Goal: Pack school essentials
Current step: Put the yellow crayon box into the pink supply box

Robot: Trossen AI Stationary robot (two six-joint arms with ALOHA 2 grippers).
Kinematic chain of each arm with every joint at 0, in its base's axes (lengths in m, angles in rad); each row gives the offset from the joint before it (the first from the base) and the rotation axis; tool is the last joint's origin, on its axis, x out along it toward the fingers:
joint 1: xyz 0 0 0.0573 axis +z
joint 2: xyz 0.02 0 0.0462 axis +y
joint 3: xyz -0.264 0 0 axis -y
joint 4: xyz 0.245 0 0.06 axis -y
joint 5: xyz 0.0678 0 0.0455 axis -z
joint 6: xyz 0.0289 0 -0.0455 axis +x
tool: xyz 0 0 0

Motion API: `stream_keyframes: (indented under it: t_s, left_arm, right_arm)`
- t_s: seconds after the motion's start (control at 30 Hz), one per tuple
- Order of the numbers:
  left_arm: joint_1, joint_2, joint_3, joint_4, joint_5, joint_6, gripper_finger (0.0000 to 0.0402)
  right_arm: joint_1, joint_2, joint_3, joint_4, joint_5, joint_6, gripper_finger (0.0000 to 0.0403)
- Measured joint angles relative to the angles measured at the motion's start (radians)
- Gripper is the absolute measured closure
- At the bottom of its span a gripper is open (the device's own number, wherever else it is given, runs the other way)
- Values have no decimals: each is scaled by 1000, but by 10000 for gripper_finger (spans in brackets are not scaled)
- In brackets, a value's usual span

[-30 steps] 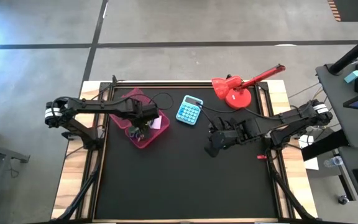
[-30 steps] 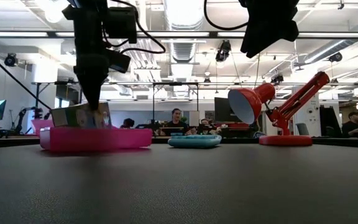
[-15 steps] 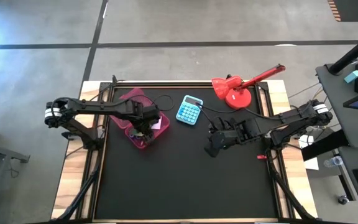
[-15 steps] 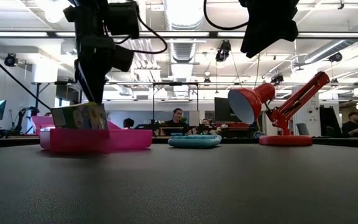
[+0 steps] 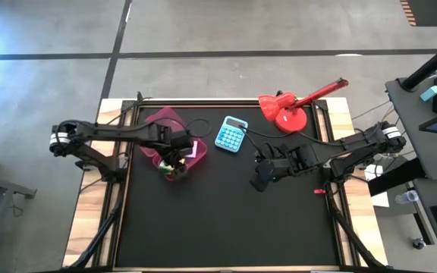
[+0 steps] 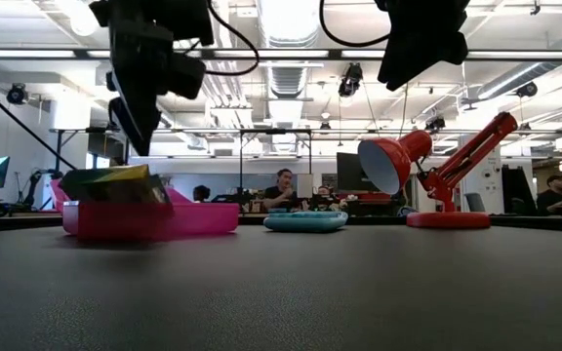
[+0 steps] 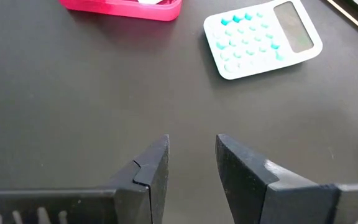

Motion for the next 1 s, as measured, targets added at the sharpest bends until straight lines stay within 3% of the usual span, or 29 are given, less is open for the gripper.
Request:
stream_keyframes:
  t_s: [0.3,0.6,0.73,1.0]
  left_arm:
    - [-73,-53,-8,-81,0,-39,207]
    - [-114,26,-50,29,-23,-44,207]
    - [-114,68,-50,92,-123,-80,207]
    - [-110,149,-51,171,-228,-175,207]
  right_arm:
    - [0,0,0,0,-1,0,280]
    - [0,0,0,0,-1,-3,280]
    - [0,0,0,0,-1,-5,280]
    - [0,0,0,1,-21,-4,280]
